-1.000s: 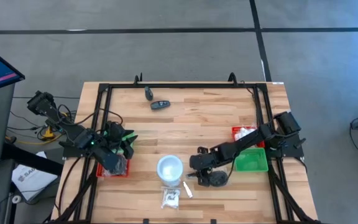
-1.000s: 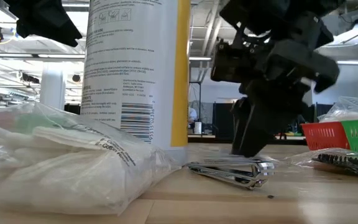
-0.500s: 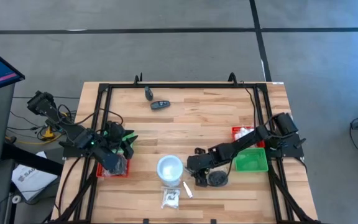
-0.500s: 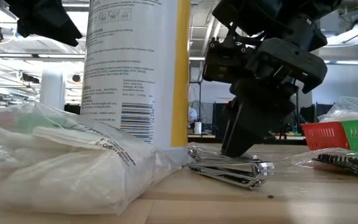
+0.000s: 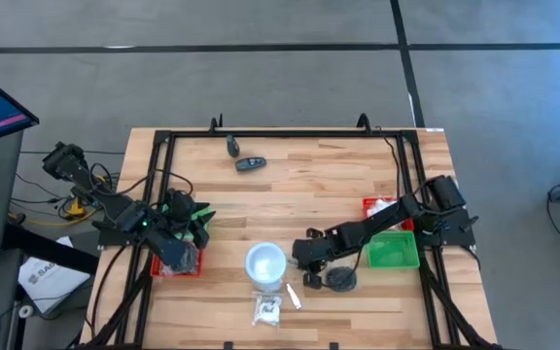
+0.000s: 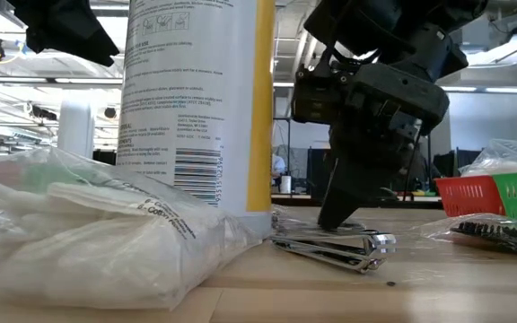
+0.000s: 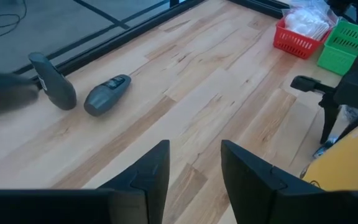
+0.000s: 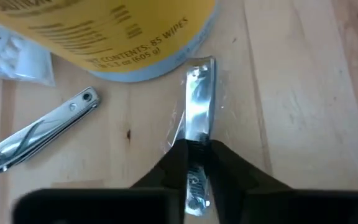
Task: Pick & Place Travel size toiletries
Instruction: Put the silver nail cutter into the left green bin
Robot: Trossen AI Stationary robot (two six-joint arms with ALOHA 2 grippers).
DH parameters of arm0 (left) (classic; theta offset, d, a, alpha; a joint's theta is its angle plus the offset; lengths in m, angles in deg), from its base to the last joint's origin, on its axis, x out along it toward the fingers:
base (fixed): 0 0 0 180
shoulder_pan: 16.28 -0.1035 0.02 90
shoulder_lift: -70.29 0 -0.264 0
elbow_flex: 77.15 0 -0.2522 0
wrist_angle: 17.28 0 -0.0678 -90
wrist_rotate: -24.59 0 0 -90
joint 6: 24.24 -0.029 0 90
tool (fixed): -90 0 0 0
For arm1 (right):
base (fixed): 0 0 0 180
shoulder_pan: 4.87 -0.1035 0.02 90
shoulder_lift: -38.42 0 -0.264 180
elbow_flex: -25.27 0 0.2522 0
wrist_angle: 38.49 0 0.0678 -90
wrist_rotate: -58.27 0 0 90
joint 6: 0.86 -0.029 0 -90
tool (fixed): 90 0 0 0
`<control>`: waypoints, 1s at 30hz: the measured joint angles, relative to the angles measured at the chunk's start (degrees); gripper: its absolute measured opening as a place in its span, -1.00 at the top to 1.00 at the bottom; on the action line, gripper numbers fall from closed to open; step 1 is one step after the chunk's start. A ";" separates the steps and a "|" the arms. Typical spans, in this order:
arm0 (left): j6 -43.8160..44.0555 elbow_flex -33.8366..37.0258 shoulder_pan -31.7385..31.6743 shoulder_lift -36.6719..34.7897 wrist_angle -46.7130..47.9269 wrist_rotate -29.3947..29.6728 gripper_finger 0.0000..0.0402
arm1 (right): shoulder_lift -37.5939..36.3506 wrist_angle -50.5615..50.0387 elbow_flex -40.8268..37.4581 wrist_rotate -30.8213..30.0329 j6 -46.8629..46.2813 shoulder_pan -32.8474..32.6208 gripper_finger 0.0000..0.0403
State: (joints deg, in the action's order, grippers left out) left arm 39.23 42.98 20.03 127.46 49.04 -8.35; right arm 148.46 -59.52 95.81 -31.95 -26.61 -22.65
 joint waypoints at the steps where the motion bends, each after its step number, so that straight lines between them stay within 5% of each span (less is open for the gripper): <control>1: -0.15 0.00 -0.02 -0.02 -0.04 0.00 0.32 | -0.02 0.02 0.00 -0.01 -0.01 -0.01 0.84; 16: -0.26 0.00 0.00 -0.01 -0.40 0.48 0.32 | 0.06 -6.51 4.58 0.35 1.63 0.72 0.99; 30: -0.66 0.00 0.00 0.00 -0.55 1.01 0.32 | 0.48 -22.34 13.99 -7.41 6.91 3.47 1.00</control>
State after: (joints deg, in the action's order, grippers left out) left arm 38.56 42.98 20.03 127.46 48.49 -7.35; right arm 148.94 -81.85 109.80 -39.36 -19.70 -19.17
